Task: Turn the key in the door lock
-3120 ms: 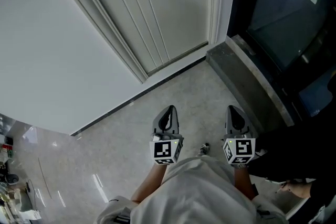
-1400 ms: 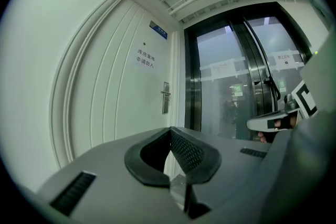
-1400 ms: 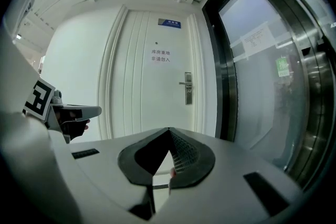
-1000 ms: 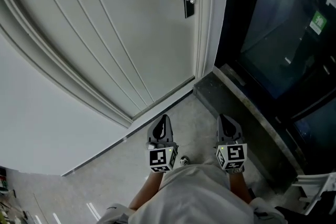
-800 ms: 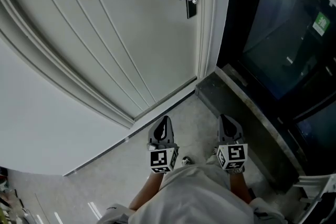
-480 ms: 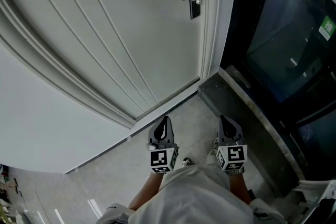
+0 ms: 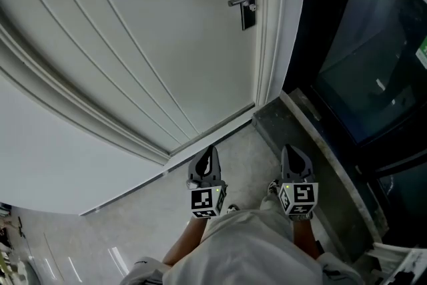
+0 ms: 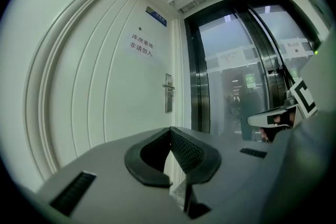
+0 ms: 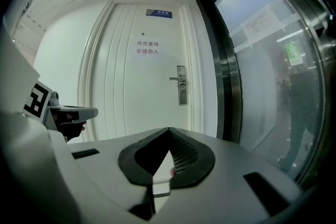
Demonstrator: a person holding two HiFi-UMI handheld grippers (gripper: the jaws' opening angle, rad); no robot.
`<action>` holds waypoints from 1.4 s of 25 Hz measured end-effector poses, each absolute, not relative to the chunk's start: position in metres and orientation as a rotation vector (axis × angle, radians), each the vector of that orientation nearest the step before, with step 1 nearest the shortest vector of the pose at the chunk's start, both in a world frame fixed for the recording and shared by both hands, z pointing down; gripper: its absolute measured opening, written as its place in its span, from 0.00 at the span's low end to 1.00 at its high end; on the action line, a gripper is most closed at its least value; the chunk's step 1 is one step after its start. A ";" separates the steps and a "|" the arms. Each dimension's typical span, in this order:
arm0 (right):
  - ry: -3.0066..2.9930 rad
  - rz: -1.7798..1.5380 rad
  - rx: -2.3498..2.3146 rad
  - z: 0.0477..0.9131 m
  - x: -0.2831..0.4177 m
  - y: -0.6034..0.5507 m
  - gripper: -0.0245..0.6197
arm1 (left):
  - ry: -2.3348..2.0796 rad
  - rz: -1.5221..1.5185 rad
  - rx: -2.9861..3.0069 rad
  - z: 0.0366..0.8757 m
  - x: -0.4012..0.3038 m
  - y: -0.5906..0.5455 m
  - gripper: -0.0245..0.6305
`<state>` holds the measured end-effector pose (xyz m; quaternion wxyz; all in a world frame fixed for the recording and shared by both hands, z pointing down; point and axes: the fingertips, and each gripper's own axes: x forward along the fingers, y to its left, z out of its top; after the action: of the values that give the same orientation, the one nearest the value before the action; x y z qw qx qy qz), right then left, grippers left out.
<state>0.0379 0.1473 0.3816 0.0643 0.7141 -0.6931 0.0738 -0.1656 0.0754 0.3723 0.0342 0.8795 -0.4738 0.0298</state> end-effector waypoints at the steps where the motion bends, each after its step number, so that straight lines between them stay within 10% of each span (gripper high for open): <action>1: -2.100 0.226 2.148 0.382 0.045 0.142 0.03 | -1.468 0.094 2.700 0.372 -0.159 0.070 0.05; 35: -2.354 0.191 1.812 0.392 0.236 -0.005 0.03 | -1.951 0.089 2.391 0.364 -0.018 -0.020 0.05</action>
<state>0.2361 -0.0053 0.3921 0.0820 0.6067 -0.7881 0.0639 -0.0181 -0.0204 0.3641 0.0270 0.7742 -0.6317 0.0288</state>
